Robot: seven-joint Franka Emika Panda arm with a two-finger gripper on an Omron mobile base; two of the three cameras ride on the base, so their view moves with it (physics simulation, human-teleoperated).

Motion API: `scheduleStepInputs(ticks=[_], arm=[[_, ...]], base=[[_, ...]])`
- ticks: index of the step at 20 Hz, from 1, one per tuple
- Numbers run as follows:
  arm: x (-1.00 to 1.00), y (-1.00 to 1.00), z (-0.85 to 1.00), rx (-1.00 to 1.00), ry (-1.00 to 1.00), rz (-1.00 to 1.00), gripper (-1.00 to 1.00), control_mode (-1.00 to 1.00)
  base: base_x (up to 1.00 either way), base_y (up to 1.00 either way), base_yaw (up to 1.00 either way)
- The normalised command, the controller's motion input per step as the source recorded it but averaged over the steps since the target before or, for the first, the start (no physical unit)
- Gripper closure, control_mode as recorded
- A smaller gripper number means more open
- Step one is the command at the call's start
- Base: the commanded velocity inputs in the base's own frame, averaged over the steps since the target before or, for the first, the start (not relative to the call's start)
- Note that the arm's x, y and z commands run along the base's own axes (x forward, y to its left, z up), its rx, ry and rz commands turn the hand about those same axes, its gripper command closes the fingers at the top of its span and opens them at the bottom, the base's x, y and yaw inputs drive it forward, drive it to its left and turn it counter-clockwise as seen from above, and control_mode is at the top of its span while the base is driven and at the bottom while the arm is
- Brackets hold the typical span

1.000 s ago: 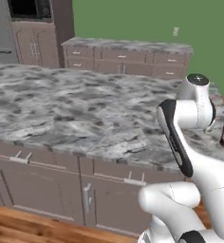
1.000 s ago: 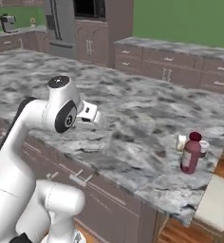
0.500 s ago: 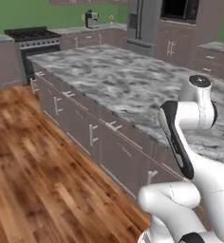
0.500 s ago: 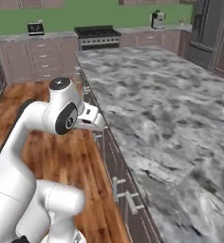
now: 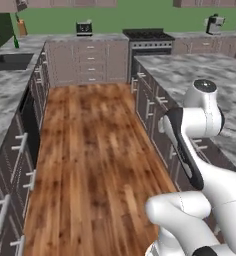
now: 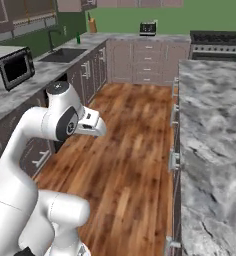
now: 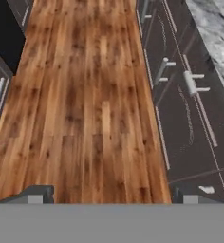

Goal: Move the drinks to the dining counter.

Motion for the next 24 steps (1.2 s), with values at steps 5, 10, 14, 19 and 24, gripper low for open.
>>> scheduleStepInputs(ticks=[5, 10, 14, 19, 24], arm=[[0.0, 0.0, 0.0, 0.0, 0.0, 0.0, -1.0, 1.0], [0.0, 0.0, 0.0, 0.0, 0.0, 0.0, -1.0, 1.0], [0.0, 0.0, 0.0, 0.0, 0.0, 0.0, -1.0, 1.0], [0.0, 0.0, 0.0, 0.0, 0.0, 0.0, -1.0, 1.0], [0.0, 0.0, 0.0, 0.0, 0.0, 0.0, -1.0, 1.0]], base=[[1.0, 0.01, 0.11], [1.0, 0.0, 0.05], [1.0, 0.0, 0.05], [1.0, -0.05, 0.0], [1.0, 0.0, 0.01]])
